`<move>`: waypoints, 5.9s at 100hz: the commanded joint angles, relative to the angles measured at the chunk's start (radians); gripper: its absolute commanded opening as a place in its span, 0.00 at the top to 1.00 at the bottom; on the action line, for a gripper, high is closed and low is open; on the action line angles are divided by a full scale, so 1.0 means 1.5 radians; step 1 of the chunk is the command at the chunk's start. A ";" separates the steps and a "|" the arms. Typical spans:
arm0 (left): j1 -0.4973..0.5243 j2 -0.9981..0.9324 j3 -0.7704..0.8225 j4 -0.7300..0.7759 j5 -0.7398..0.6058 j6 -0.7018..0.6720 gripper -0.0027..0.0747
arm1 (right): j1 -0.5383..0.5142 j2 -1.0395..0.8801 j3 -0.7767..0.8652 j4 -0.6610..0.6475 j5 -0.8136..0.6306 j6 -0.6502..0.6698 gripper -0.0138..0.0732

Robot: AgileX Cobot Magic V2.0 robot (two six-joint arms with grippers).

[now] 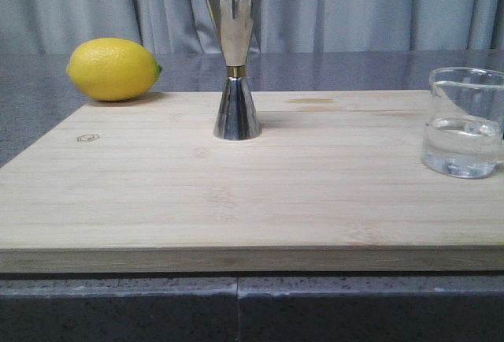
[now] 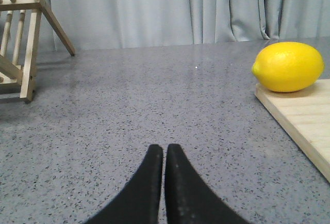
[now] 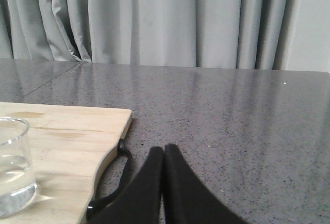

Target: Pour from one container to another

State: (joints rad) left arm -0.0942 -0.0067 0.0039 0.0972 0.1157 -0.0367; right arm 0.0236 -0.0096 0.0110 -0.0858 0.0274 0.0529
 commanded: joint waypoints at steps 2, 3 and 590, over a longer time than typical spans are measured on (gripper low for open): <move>0.003 -0.014 0.018 0.000 -0.049 -0.002 0.99 | 0.001 -0.013 0.006 -0.006 -0.053 -0.006 0.92; 0.003 -0.014 0.018 0.000 -0.049 -0.002 0.99 | 0.001 -0.013 0.006 -0.006 -0.053 -0.006 0.92; -0.183 1.151 -0.621 -1.299 0.726 1.516 0.25 | 0.001 0.485 -0.461 0.005 0.167 -0.002 0.27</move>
State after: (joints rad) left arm -0.3583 1.7555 -0.8948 -1.7729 1.1346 2.2384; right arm 0.0236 0.7150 -0.6437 -0.0668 0.3550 0.0547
